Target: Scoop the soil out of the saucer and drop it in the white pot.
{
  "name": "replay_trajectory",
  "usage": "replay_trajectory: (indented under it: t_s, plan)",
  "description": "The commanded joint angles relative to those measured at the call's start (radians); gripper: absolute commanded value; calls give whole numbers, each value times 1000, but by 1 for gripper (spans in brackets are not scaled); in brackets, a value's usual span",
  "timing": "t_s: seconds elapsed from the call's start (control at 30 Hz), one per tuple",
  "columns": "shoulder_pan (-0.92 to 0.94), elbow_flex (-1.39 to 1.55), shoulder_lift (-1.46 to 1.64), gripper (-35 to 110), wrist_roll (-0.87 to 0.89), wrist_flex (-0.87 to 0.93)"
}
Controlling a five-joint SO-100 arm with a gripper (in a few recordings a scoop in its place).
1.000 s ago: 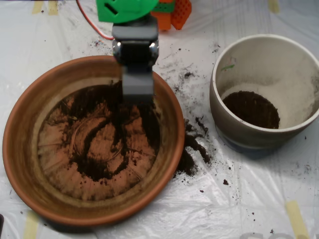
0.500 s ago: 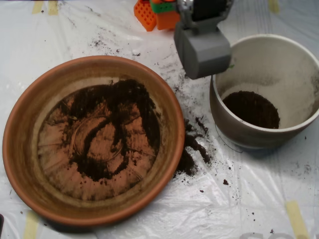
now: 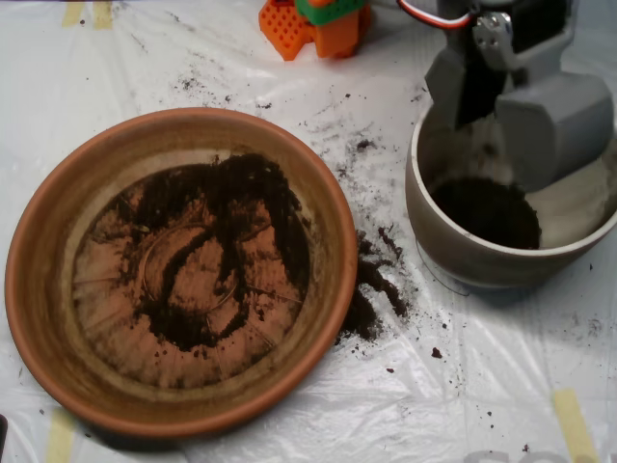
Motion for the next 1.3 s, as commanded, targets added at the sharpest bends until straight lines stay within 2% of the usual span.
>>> replay_trajectory:
  t_s: [0.0, 0.4, 0.7, 0.93, 1.13, 1.27]
  plan:
    - [-26, -35, 43, 36, -12, 9]
    - [37, -3, 91, 33, 49, -3]
    - [368, 72, 181, 41, 138, -32]
    - [646, 446, 232, 45, 40, -258]
    - [776, 738, 247, 52, -57, -434]
    - [830, 779, 169, 58, -97, -469]
